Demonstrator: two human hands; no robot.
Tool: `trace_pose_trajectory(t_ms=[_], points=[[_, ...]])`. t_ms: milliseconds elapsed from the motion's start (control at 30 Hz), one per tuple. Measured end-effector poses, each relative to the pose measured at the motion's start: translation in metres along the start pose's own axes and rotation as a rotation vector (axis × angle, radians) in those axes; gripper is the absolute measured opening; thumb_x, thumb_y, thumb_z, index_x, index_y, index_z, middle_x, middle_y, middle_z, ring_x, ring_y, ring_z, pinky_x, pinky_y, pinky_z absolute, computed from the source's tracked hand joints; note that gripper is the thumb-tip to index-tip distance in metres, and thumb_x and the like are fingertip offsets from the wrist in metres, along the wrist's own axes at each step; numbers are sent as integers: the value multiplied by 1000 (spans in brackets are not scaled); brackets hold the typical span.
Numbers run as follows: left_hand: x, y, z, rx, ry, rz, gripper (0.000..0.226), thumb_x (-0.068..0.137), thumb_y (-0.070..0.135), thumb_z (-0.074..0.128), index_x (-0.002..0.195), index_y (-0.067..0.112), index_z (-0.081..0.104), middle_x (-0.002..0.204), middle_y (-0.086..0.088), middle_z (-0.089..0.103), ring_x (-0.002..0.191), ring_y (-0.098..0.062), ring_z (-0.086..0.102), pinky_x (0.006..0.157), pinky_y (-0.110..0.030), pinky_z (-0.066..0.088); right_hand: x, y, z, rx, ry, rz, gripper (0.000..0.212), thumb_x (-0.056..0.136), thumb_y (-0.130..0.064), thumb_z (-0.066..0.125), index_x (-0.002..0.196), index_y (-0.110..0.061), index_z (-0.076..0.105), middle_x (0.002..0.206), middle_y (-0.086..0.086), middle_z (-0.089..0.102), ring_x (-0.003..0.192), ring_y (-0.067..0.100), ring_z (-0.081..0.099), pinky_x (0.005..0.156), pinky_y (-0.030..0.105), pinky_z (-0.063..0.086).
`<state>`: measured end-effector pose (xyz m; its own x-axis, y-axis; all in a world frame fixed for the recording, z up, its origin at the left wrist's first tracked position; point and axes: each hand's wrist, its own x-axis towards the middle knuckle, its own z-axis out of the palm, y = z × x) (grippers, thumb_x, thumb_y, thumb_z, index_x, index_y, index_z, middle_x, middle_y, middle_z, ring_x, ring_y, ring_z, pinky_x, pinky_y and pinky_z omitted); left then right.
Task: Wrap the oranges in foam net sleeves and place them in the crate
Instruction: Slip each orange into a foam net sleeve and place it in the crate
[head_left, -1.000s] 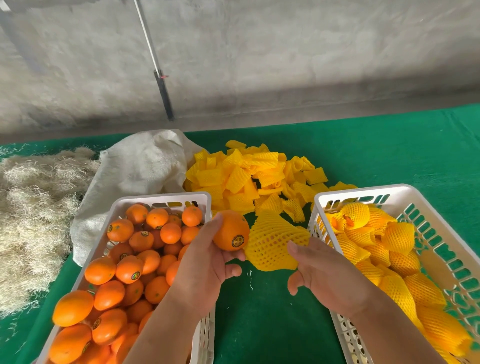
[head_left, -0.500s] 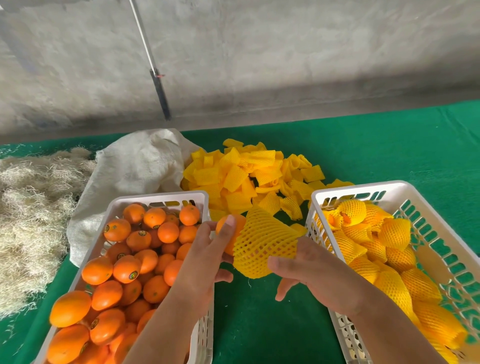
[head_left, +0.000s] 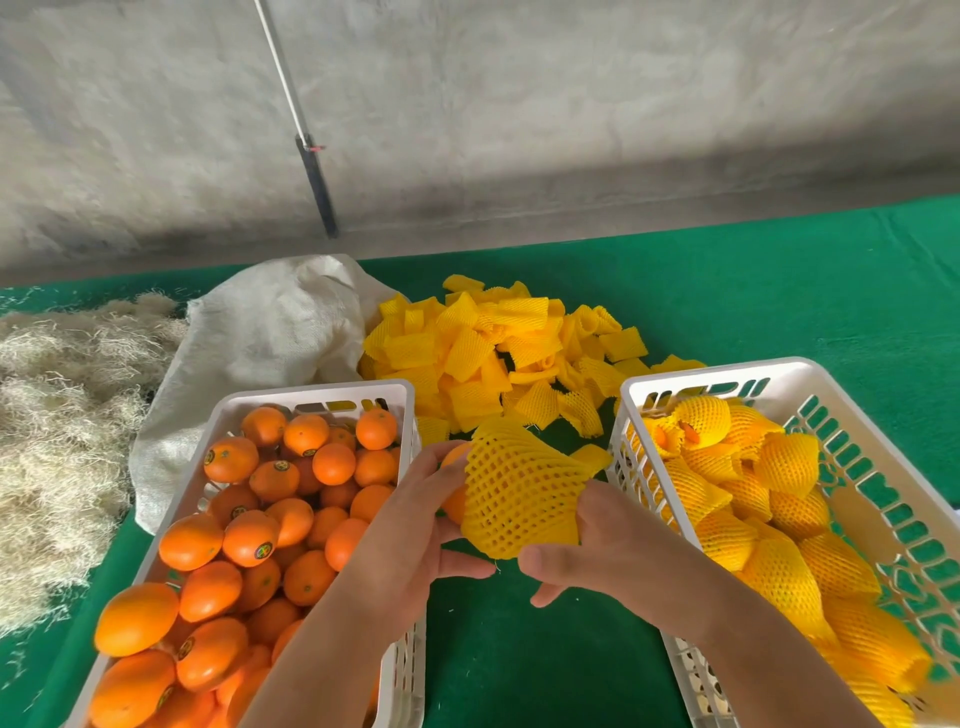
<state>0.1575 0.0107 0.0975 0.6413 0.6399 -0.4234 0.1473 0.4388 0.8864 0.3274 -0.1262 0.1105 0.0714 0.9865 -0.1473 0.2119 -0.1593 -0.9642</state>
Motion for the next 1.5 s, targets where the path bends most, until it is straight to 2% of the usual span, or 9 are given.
trace_pose_trajectory(t_ms=[167,333,433,567,700,900,1067,1300,1500], points=[[-1,1,-5,144,-49,19,24,101,47,60,120,61,66,120,2,76,110,-24,75,71,-39,62,0,5,1,-4,36,44,47,78,-76,69,108,-41,59,94,-20,71,91,9,78,79,16,56],[-2,4,-9,180,-91,52,34,95,57,56,128,64,61,128,5,73,116,-23,72,84,-56,63,0,6,-1,4,104,119,66,72,-81,65,119,-34,60,107,-13,74,94,5,77,75,10,53],[-4,8,-7,150,-95,91,35,97,56,60,132,63,62,129,7,73,117,-22,72,79,-52,65,2,7,0,38,139,139,59,78,-73,70,122,-35,60,110,-14,75,96,6,77,74,7,53],[-6,11,-4,61,-89,135,47,95,48,59,141,54,60,130,10,73,117,-22,73,77,-57,65,3,12,0,137,145,105,61,82,-69,73,131,-34,60,120,-11,75,104,14,78,94,29,58],[-6,12,-6,1,-60,174,46,100,43,63,146,41,60,134,4,72,118,-27,72,71,-55,66,4,23,-2,569,106,38,67,87,-46,84,142,-18,58,142,9,66,128,35,66,105,62,52],[-8,17,-13,92,-128,170,42,99,47,60,138,33,63,134,-4,72,122,-29,69,66,-40,65,6,30,-10,820,-1,-62,49,94,-27,81,138,-19,64,150,17,57,139,42,55,101,61,54],[-11,16,-13,-41,-240,3,76,75,64,87,140,30,64,138,-10,68,124,-29,65,61,-27,58,5,38,-13,968,-67,-60,47,99,-20,74,143,-13,58,154,23,49,143,50,47,104,69,47],[-15,15,-15,-98,-511,-138,68,85,55,83,144,25,64,143,-12,65,127,-28,64,77,-31,64,1,47,-17,1032,-171,28,44,110,-12,52,153,-5,43,162,31,35,149,59,30,116,81,23],[-12,10,-12,-172,-450,-133,73,79,48,91,139,14,68,144,-22,64,129,-34,65,81,-31,65,2,44,-23,857,-124,20,44,105,-13,64,148,-11,55,155,25,49,143,51,46,113,69,41]])
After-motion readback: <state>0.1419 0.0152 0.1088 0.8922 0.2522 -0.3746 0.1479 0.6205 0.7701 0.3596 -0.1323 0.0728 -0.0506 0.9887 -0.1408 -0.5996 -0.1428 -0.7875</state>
